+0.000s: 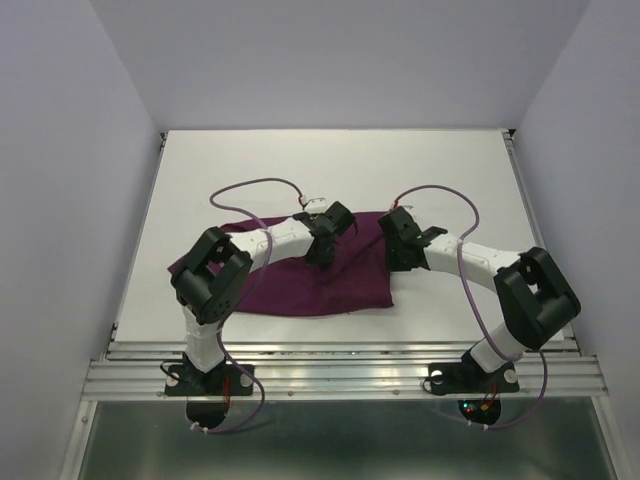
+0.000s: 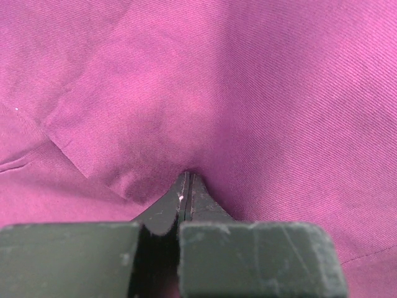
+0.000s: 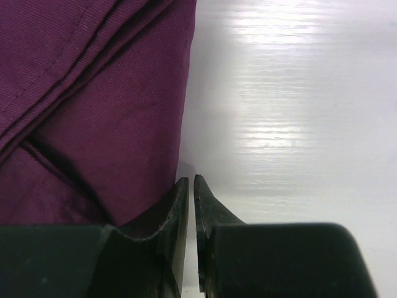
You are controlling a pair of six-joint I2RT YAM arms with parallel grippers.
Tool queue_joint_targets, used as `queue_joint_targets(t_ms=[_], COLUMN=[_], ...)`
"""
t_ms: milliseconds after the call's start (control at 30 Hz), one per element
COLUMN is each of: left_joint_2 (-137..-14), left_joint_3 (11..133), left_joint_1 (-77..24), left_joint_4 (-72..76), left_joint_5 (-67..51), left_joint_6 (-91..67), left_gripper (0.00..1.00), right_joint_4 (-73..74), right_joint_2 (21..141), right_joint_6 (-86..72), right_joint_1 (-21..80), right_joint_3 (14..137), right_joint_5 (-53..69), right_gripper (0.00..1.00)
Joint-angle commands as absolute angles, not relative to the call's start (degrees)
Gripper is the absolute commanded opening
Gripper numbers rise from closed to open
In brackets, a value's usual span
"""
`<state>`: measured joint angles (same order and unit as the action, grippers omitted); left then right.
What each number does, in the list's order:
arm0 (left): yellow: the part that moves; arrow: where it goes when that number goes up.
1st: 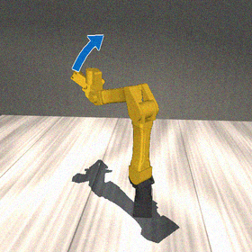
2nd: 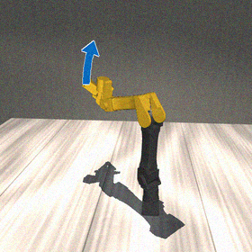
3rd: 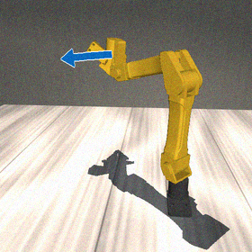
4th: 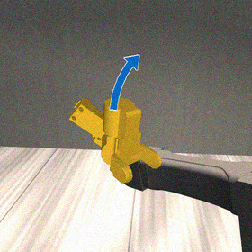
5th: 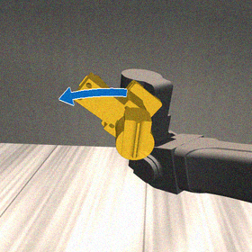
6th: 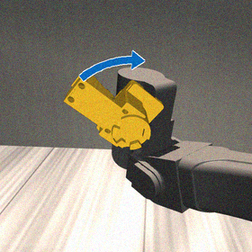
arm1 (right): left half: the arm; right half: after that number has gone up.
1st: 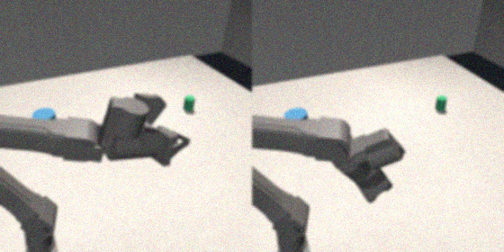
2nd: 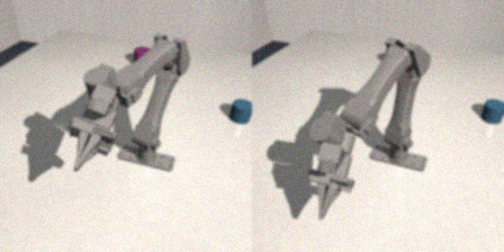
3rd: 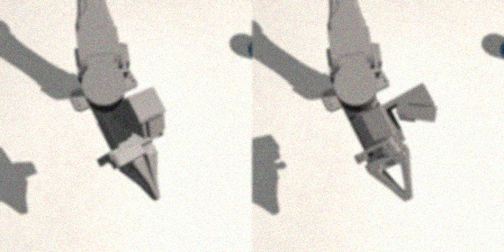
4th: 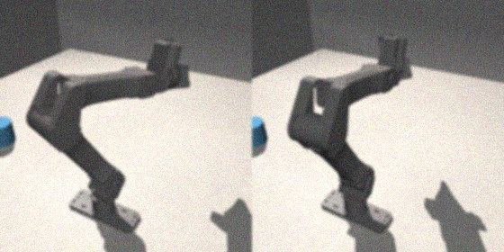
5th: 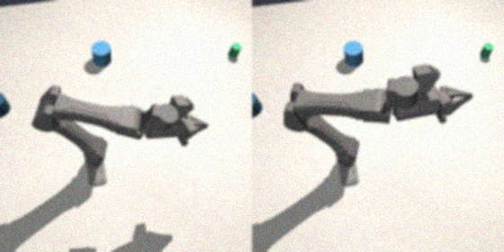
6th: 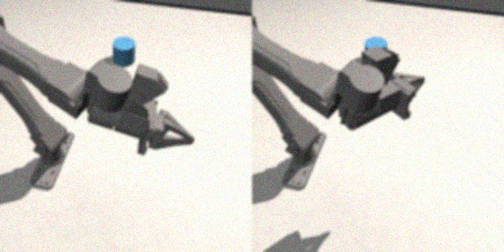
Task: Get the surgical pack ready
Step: Pack the surgical kit at the center of the board.
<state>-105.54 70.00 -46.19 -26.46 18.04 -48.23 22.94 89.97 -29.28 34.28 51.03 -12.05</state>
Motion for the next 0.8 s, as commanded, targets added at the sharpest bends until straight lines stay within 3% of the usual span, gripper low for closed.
queue_joint_targets(t_ms=[0,100,233,333,467,500,767], left_joint_2=[-109.0,-109.2,-104.7,-100.0,-91.1,-89.8,-81.5], left_joint_3=[77.2,79.3,78.8,75.2,70.4,68.5,59.6], left_joint_1=[-49.2,-49.1,-46.9,-42.1,-31.6,-26.7,-5.8], left_joint_4=[-21.5,-22.8,-27.4,-29.3,-30.4,-30.2,-29.0], left_joint_5=[14.1,15.7,20.2,22.1,22.8,22.7,21.5], left_joint_6=[-48.6,-47.6,-45.4,-44.0,-39.2,-38.4,-33.0], left_gripper=[0.00,0.00,0.00,0.00,0.20,0.29,0.60], right_joint_4=[20.0,21.2,25.1,26.1,28.2,28.4,27.7], right_joint_2=[87.2,85.3,81.5,77.9,74.9,74.6,74.2], right_joint_6=[-29.6,-29.1,-29.1,-30.0,-30.1,-29.9,-30.1], right_joint_1=[33.8,32.4,31.2,30.7,30.7,30.7,30.7], right_joint_3=[49.9,48.6,47.6,47.6,48.6,49.0,51.1], right_joint_5=[-13.3,-15.3,-21.3,-20.8,-22.6,-22.4,-17.2], right_gripper=[0.15,0.16,0.27,0.44,0.48,0.48,0.55])
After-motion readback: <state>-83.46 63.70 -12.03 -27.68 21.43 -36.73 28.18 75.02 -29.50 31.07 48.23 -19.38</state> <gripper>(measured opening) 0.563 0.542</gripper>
